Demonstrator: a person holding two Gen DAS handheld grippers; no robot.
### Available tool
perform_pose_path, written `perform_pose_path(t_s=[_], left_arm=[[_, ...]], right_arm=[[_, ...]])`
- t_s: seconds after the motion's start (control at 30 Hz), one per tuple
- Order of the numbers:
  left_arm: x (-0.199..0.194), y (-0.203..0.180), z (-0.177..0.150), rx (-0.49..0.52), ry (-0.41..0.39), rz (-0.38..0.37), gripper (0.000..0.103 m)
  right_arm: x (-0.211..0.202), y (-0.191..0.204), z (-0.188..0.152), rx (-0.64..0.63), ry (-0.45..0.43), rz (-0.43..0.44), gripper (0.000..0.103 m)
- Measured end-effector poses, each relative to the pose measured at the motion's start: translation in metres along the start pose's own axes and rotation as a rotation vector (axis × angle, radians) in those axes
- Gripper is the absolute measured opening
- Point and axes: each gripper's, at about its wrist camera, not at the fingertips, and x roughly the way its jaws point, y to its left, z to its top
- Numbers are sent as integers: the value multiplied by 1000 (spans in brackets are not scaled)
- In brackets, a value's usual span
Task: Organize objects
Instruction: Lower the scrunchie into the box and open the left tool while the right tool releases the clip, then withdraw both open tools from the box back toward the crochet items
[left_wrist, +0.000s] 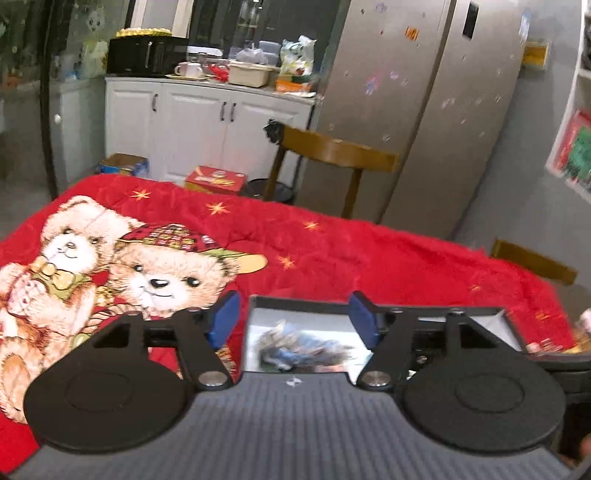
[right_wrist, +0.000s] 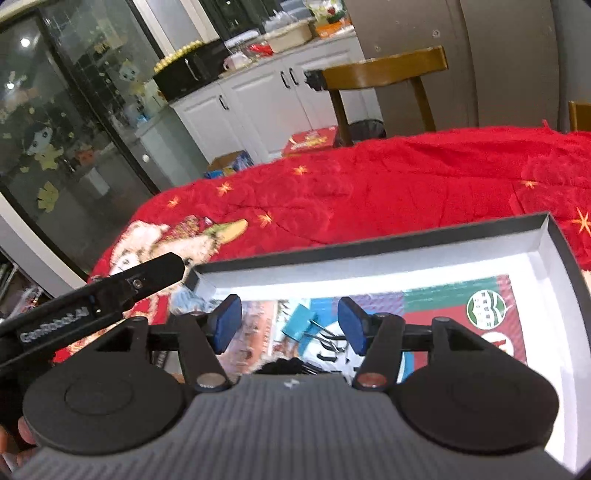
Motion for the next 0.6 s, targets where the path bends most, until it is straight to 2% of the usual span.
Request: perform_pose_path(t_s=[0.1,0.27,0.5,0.6], left_arm=[[-14,-2,7,-13,-18,-37,72],[-51,-15,16,36,-123,-56,75],[-126,-48,11,120,-283,-33,77],[-162,-62,8,145,-319,-7,77]], right_arm=[[-15,5,4,-14,-45,16,73],[-46,13,10,-20,-121,71,76],[-113,28,9,-38,-261,99,78],[-151,27,2,-9,-313,124,79]])
